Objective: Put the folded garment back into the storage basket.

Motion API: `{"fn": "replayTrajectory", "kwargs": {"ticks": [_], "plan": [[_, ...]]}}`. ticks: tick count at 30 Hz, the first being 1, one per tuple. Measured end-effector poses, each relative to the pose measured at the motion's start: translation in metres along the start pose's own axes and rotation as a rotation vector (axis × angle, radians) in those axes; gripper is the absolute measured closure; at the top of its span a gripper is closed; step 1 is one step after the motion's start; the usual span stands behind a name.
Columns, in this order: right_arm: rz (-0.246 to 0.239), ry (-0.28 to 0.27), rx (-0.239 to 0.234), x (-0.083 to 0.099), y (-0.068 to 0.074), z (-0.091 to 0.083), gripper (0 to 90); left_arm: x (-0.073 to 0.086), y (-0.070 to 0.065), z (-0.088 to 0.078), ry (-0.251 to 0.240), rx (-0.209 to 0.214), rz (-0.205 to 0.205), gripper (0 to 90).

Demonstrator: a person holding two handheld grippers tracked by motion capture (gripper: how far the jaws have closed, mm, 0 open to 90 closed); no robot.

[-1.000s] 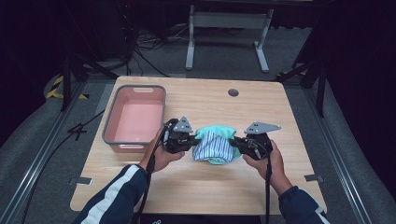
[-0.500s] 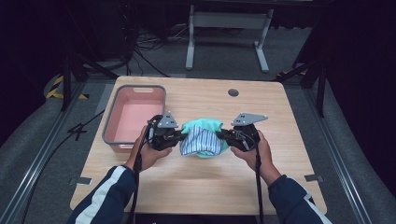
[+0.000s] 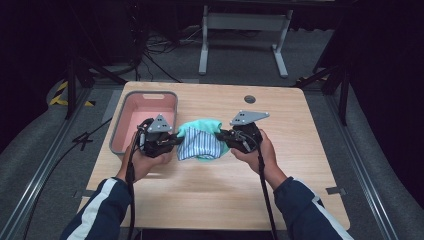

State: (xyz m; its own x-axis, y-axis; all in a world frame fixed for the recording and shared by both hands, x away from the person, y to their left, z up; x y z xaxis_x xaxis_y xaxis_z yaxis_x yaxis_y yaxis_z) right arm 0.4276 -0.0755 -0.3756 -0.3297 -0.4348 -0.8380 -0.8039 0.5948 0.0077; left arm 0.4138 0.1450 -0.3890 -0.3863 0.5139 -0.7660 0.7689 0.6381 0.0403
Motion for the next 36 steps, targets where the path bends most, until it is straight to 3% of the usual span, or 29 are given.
{"fn": "replayTrajectory", "kwargs": {"ticks": [13, 36], "plan": [[-0.025, -0.007, -0.017, -0.024, 0.013, 0.013, 84.3, 0.001, 0.017, -0.024, 0.01, -0.05, 0.012, 82.8], [-0.041, -0.033, -0.057, -0.06, 0.037, 0.04, 84.3, 0.009, 0.05, -0.058, 0.0, -0.137, -0.032, 82.8]]}}
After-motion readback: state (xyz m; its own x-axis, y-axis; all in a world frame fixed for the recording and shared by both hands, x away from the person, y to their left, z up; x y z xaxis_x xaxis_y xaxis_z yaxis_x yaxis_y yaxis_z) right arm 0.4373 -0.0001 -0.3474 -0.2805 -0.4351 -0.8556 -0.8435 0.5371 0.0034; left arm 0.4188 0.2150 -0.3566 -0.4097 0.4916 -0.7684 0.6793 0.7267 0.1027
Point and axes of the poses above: each handheld gripper's, and its own axes: z roughly forward along the jaws, x roughly out of its underside, y roughly to its left, the point moved 5 cm from there along z, roughly forward along the jaws
